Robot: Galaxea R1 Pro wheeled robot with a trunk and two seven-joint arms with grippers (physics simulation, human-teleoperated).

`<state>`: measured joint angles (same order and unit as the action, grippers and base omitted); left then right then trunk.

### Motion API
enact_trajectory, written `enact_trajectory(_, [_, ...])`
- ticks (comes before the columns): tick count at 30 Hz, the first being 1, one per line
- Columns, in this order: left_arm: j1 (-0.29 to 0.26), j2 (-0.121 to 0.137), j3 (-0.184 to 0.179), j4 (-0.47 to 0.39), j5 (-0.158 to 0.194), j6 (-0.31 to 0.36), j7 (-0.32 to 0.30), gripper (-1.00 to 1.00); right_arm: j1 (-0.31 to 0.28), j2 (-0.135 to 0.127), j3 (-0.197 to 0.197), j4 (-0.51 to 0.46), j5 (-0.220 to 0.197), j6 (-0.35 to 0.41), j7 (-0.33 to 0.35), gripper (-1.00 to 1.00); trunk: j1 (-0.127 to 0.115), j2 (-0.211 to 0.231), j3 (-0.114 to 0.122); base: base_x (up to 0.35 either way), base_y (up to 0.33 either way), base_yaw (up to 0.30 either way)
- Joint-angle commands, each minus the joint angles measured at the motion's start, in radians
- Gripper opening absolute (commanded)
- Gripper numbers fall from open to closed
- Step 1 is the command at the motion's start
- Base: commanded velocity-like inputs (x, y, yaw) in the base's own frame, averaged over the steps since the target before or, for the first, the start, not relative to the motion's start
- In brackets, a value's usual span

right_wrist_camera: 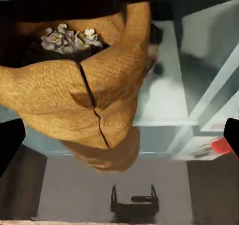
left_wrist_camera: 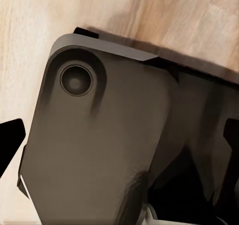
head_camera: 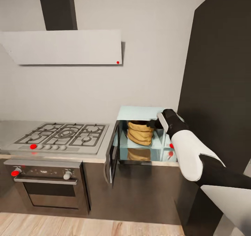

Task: In the kitchen, take the popcorn bag from the countertop, put it into the microwave, and heat it until the popcorn is cooked so the cooked popcorn ends up inside the bag.

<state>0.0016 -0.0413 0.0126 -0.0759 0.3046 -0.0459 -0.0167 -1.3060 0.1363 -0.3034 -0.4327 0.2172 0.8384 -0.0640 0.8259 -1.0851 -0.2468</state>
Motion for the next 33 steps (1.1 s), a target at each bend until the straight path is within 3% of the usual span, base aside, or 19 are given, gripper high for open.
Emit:
enact_trajectory(1, [0.001,0.0,0.001,-0.001,0.005,-0.002,-0.002,1.0,-0.001,0.001,-0.008,0.03,0.009,-0.003,0.0,1.0,0.0,-0.001,-0.001,-0.138,0.0,0.0])
enact_trajectory(5, [0.001,0.0,0.0,-0.001,0.005,-0.002,-0.002,1.0,0.009,-0.001,-0.006,0.136,0.015,-0.124,-0.001,1.0,0.0,-0.001,-0.001,-0.036,0.0,0.0])
enact_trajectory(8, [0.001,0.0,0.0,-0.001,0.006,-0.002,-0.002,1.0,0.069,0.001,-0.004,0.152,0.013,-0.226,-0.002,1.0,0.0,-0.001,-0.001,-0.002,0.0,0.0])
enact_trajectory(15, [0.001,0.001,0.0,-0.001,0.005,-0.002,-0.002,1.0,0.079,0.01,-0.004,0.218,0.001,-0.312,0.001,1.0,0.0,-0.001,-0.001,0.0,0.0,0.0])
enact_trajectory(18, [0.001,0.001,0.0,-0.001,0.005,-0.002,-0.002,1.0,0.082,0.016,-0.005,0.31,-0.002,-0.449,0.001,1.0,0.0,-0.001,-0.001,0.0,0.0,0.0])
enact_trajectory(20, [0.0,0.001,0.0,-0.001,0.006,-0.002,-0.002,1.0,0.092,0.028,-0.005,0.384,0.0,-0.596,0.004,1.0,0.0,-0.001,-0.001,0.0,0.0,0.0])
enact_trajectory(25, [0.0,0.001,0.0,-0.001,0.007,-0.002,-0.002,1.0,0.098,0.03,-0.005,0.423,0.007,-0.862,0.006,1.0,0.0,-0.001,-0.001,0.0,0.0,0.0])
enact_trajectory(33, [0.001,0.0,0.001,-0.002,0.006,-0.002,-0.002,1.0,0.105,0.035,-0.003,0.425,0.008,-1.001,0.01,1.0,0.0,-0.001,-0.001,0.0,0.0,0.0])
